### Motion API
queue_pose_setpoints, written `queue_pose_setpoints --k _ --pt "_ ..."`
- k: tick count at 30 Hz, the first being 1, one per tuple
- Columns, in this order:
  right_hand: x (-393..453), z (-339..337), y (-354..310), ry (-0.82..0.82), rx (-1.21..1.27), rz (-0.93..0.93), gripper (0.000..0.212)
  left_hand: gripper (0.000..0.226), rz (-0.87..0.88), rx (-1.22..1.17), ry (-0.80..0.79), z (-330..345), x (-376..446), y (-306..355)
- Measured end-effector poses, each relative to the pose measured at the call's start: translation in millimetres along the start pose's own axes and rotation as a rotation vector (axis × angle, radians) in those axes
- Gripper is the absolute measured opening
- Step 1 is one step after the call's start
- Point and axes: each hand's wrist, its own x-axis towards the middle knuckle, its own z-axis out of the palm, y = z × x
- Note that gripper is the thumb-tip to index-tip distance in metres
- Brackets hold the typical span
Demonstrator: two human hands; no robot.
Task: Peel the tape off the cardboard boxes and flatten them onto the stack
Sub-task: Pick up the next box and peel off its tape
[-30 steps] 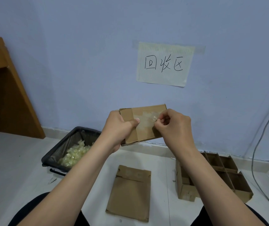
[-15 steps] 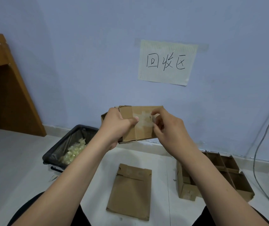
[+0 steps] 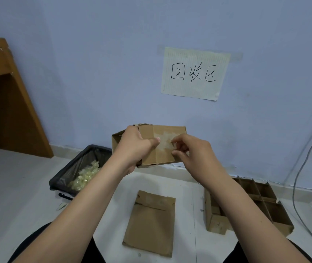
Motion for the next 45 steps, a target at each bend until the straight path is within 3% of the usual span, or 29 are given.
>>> queue_pose_setpoints --k 4,7,12,18,20,23,27,31,34,38,42,45 --pt "2 -1 3 0.087 0.031 -0.004 0.01 0.049 -0.025 -0.034 -0.016 0 -5 5" --pt "3 0 3 0.097 0.009 -0.024 0.01 0.023 -0.059 -0.055 -0.011 -2 -2 4" --pt "4 -1 5 0.112 0.082 0.059 0.012 0.057 -0.07 0.005 0.001 -4 6 -3" --pt "6 -20 17 0.242 0.172 0.21 0.011 0.041 -0.141 -0.006 -0.014 -13 8 -5" --pt "7 -29 26 0.288 0.279 0.287 0.011 0.03 -0.179 -0.049 0.023 -20 6 -2" --pt "8 -33 28 0.32 0.632 0.382 0.009 0.015 -0.222 -0.142 0.016 -28 11 -2" --pt "10 -30 11 0.318 1.115 0.289 0.016 0.014 -0.258 -0.181 -0.052 -24 14 -5" --pt "9 -23 2 0.332 1.059 0.329 0.012 0.011 -0.269 -0.13 -0.054 -24 14 -9" --pt "11 -18 0 0.375 1.091 0.438 0.012 0.036 -0.253 0.072 -0.042 -23 18 -17" --pt "16 -8 -3 0.413 1.215 0.548 0.011 0.099 -0.097 0.729 -0.04 -3 9 -17" --pt "15 5 -9 0.424 1.246 0.593 0.014 0.113 0.208 0.653 -0.33 42 -10 -21" --pt "13 3 -9 0.397 1.324 0.607 0.015 0.12 0.232 0.478 -0.396 46 -13 -23"
